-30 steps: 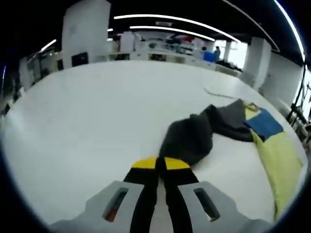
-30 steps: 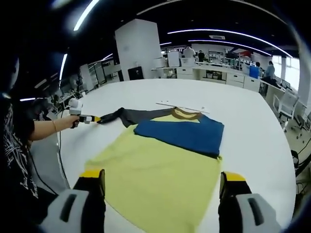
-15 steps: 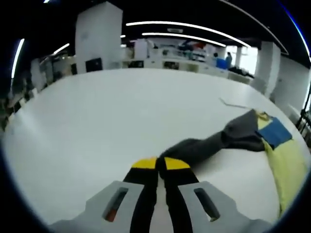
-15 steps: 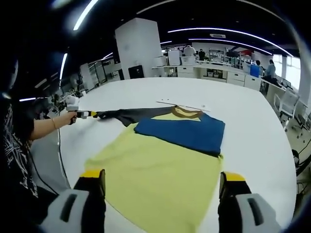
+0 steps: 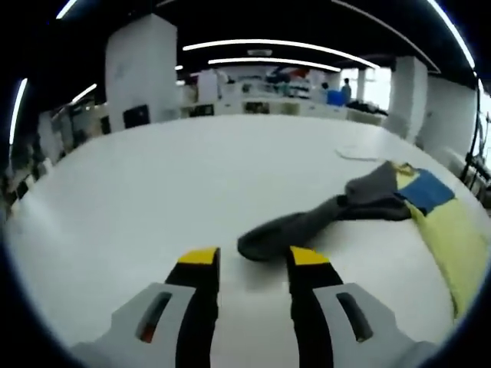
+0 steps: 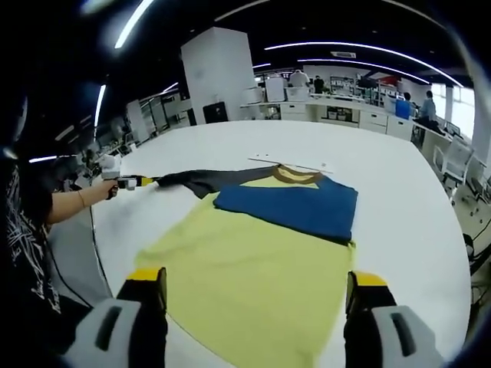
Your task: Fold the garment on the visible template until the final outline fits inside the template.
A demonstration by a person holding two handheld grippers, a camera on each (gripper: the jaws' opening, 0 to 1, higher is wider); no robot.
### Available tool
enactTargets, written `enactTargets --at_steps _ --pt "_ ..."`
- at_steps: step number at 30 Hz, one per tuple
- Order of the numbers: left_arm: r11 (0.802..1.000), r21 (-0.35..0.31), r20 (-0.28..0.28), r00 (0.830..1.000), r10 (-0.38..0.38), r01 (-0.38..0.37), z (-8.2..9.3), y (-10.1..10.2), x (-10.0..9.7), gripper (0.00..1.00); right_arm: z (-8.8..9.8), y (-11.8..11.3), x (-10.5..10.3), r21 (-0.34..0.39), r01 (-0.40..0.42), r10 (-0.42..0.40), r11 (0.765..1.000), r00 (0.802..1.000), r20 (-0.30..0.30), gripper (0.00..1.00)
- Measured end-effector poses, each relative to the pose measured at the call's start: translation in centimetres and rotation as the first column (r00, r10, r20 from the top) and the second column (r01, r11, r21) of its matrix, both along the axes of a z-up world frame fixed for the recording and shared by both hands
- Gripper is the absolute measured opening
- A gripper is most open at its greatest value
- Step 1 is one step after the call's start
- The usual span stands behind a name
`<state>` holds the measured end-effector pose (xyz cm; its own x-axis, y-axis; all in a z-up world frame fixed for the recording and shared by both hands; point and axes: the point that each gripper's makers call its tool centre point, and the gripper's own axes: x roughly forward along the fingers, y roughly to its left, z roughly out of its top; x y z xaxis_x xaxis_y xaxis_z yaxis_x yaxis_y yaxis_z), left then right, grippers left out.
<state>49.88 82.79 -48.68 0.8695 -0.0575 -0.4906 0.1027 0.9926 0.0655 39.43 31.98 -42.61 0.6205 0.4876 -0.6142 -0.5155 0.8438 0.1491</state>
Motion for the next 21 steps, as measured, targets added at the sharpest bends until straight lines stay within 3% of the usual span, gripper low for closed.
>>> enactTargets --at_steps 5,8,9,12,15,16,17,18,19,21 --pt "0.985 0.135 -0.03 0.994 -0.106 0.109 -0.9 -0.4 0.0 0.44 -0.3 0.4 0.0 0.0 -0.005 0.005 1.0 1.0 -0.007 0.97" --pt "0.953 0.257 -0.059 0.987 -0.149 0.16 -1.0 0.0 0.7 0.4 -0.5 0.6 0.0 -0.004 -0.008 0.008 1.0 1.0 -0.012 0.97" --pt "0.935 0.309 -0.058 0.985 -0.165 0.175 -0.8 0.1 1.2 0.39 -0.5 0.6 0.0 -0.005 -0.008 0.008 1.0 1.0 -0.013 0.97" --pt "0.909 0.356 -0.059 0.976 -0.208 0.215 -0.5 -0.2 2.2 0.31 -0.6 0.5 0.1 -0.007 -0.001 0.001 1.0 1.0 -0.015 0.96" --pt "0.891 0.387 -0.073 0.971 -0.226 0.237 -0.6 -0.2 2.9 0.14 -0.5 0.4 0.2 -0.006 0.009 -0.009 1.0 1.0 -0.013 0.96" --pt "0.898 0.374 -0.072 0.973 -0.221 0.232 -0.6 -0.2 3.0 0.06 -0.5 0.3 0.3 -0.003 0.014 -0.014 1.0 1.0 -0.013 0.96" --pt "0.921 0.316 -0.063 0.974 -0.219 0.227 -0.6 -0.6 3.1 0.0 -0.5 0.1 0.4 0.0 0.016 -0.016 1.0 1.0 -0.011 0.96" --pt "0.931 0.296 -0.042 0.977 -0.211 0.214 -0.4 -0.8 3.4 0.0 -0.5 0.0 0.4 0.003 0.019 -0.019 1.0 1.0 -0.009 0.95" --pt "0.923 0.319 -0.047 0.976 -0.211 0.215 -0.2 -0.5 3.4 0.0 -0.5 0.0 0.5 0.005 0.023 -0.023 1.0 1.0 -0.009 0.95" --pt "0.934 0.302 -0.035 0.982 -0.188 0.19 0.3 -0.3 3.6 0.0 -0.5 -0.1 0.5 0.008 0.03 -0.03 1.0 1.0 -0.009 0.95"
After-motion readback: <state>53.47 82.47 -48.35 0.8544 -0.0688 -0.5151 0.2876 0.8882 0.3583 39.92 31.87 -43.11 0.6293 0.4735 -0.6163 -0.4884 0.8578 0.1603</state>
